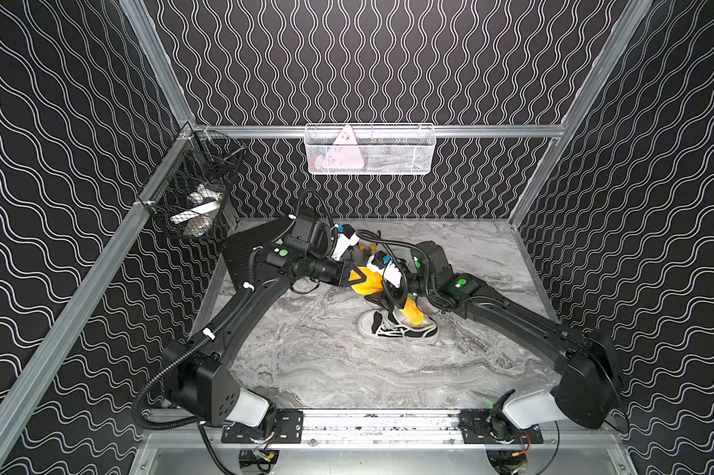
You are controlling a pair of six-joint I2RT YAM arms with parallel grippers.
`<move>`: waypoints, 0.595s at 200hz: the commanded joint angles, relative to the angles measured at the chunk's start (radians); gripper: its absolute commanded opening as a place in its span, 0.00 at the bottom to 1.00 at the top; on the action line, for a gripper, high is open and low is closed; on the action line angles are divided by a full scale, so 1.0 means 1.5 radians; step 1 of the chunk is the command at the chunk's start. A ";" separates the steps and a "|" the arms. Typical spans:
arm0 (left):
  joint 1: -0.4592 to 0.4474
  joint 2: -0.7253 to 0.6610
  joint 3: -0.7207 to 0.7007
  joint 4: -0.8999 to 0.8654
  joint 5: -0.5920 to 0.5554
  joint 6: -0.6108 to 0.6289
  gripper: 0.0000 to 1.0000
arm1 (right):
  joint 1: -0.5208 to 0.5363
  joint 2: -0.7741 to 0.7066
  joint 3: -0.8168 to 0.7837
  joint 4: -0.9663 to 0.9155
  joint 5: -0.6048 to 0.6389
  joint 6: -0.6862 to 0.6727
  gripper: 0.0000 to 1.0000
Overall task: Insert the insole into the shoe
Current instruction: Pick up the insole from the center of the board.
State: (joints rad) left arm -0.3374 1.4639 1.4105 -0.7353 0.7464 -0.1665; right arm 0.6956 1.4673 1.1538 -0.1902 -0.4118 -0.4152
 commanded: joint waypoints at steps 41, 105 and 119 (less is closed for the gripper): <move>-0.001 -0.011 -0.004 0.042 -0.036 -0.056 0.00 | -0.004 -0.003 -0.009 0.006 0.008 -0.016 0.81; -0.007 -0.006 0.001 0.018 -0.046 -0.044 0.00 | 0.000 0.009 -0.027 0.055 0.034 -0.004 0.81; -0.007 -0.001 0.006 0.006 -0.050 -0.040 0.00 | 0.002 0.010 -0.022 0.061 0.045 -0.011 0.80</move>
State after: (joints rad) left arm -0.3470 1.4540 1.4078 -0.7071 0.6830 -0.2367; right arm 0.6930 1.4792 1.1088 -0.1608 -0.3725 -0.4267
